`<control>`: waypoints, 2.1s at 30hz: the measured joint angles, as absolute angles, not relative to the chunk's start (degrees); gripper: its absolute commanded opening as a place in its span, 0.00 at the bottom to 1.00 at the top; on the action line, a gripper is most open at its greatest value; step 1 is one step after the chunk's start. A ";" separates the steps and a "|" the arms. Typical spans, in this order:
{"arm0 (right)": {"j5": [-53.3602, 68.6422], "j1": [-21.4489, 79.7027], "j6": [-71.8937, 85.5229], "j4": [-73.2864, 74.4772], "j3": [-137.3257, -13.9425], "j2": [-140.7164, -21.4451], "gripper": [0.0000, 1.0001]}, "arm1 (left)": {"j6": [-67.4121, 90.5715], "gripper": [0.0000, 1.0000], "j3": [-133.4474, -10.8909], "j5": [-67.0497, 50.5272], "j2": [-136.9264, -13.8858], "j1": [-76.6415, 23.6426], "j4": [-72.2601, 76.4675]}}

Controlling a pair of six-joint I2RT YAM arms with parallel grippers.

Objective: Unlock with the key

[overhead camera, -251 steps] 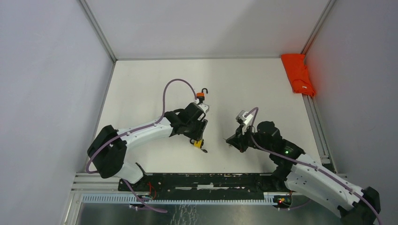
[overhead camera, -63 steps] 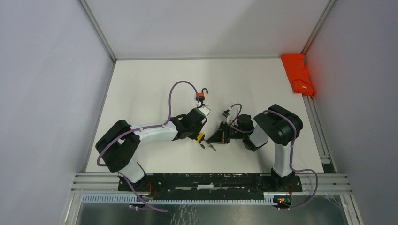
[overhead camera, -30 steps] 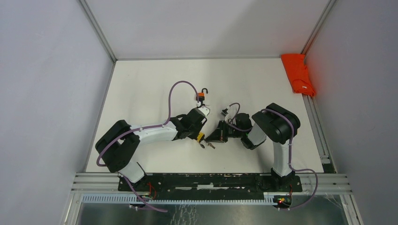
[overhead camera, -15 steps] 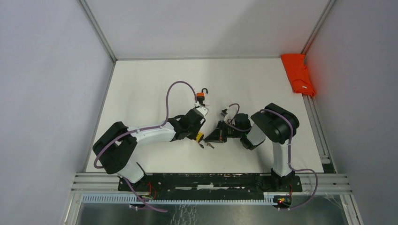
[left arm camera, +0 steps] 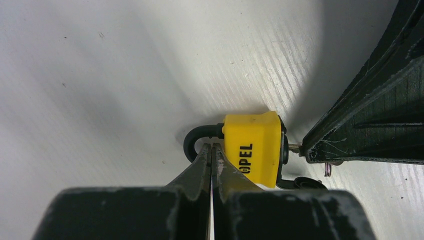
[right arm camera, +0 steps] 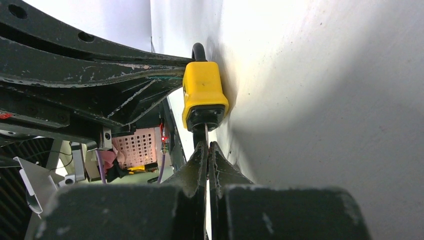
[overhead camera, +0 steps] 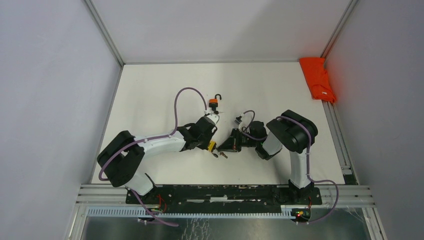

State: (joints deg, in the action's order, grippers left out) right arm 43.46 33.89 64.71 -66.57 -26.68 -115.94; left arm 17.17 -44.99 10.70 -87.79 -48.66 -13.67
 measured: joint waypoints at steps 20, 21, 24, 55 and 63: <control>46.19 33.87 64.29 -63.07 -29.36 -116.73 0.00 | 17.30 0.02 -44.99 10.87 -87.57 -48.36 -14.48; 46.13 33.95 63.81 -62.33 -29.47 -116.51 0.00 | 17.32 0.02 -44.99 10.90 -87.57 -48.36 -14.48; 45.71 34.22 62.00 -59.72 -29.80 -115.63 0.00 | 17.58 0.02 -44.99 10.90 -87.59 -48.36 -14.48; 46.30 34.87 62.74 -58.81 -32.10 -116.90 0.00 | 19.51 0.02 -45.06 12.60 -87.35 -48.36 -16.14; 47.33 34.39 65.76 -61.06 -32.14 -118.04 0.00 | 19.55 0.02 -45.17 12.60 -87.35 -48.42 -16.40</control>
